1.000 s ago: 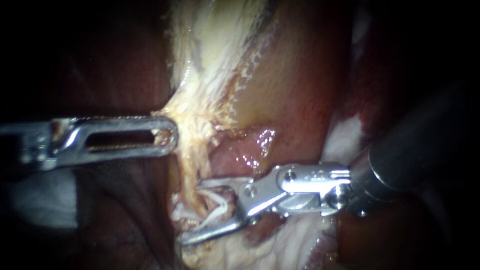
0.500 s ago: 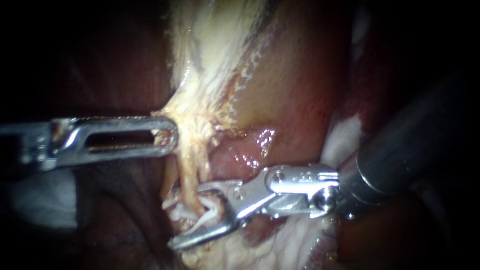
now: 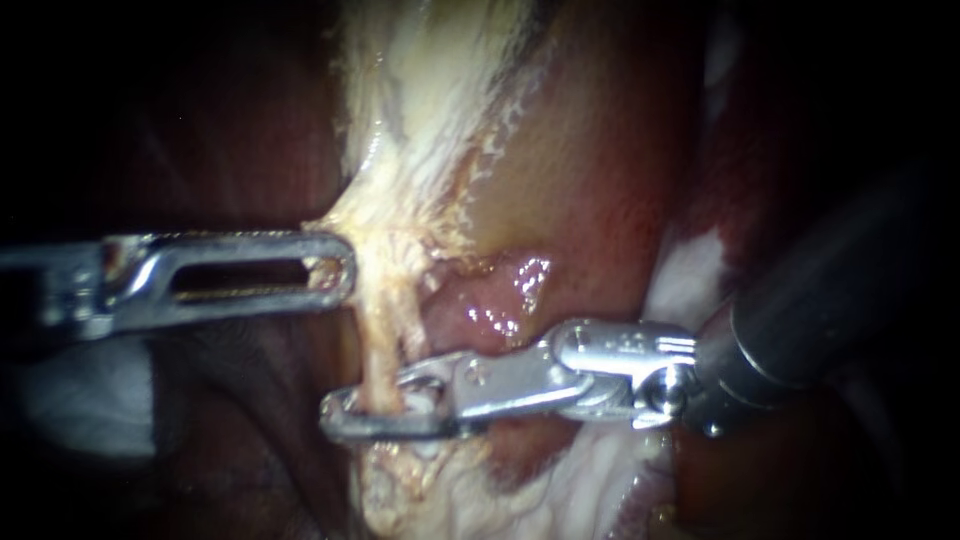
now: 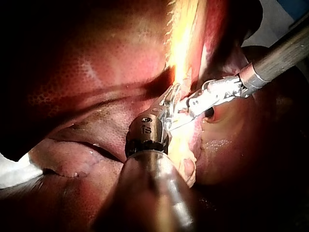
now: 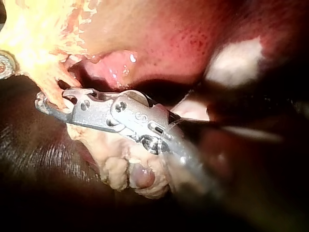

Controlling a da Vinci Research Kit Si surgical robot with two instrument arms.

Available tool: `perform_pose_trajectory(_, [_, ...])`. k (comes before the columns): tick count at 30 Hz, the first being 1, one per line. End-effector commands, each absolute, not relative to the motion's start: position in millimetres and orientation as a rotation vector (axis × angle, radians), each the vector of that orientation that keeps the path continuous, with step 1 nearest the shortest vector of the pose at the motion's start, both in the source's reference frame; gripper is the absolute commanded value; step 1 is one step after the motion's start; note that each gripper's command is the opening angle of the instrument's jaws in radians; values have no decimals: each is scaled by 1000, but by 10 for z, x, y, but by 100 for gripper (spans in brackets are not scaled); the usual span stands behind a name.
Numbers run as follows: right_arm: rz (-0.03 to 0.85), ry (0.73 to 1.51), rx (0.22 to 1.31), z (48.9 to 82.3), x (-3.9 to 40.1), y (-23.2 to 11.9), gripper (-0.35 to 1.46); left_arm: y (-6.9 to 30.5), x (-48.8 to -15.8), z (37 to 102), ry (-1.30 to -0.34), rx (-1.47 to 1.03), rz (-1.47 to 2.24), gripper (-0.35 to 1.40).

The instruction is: Clipping second clip left tube

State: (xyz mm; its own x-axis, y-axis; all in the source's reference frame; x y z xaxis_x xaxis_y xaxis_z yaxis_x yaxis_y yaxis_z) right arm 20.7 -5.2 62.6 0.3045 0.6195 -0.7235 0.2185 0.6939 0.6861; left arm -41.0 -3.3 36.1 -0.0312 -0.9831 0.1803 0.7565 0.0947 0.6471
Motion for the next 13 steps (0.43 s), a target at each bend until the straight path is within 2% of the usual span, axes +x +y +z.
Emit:
perform_pose_trajectory(1, [302, 1260, 808, 627, 209, -54, -35, -33, -410, 361, -699, 412, -1458, -35])
perform_pose_trajectory(13, [301, 1260, 807, 627, 209, -55, -35, -33, -409, 363, -699, 413, -1457, -35])
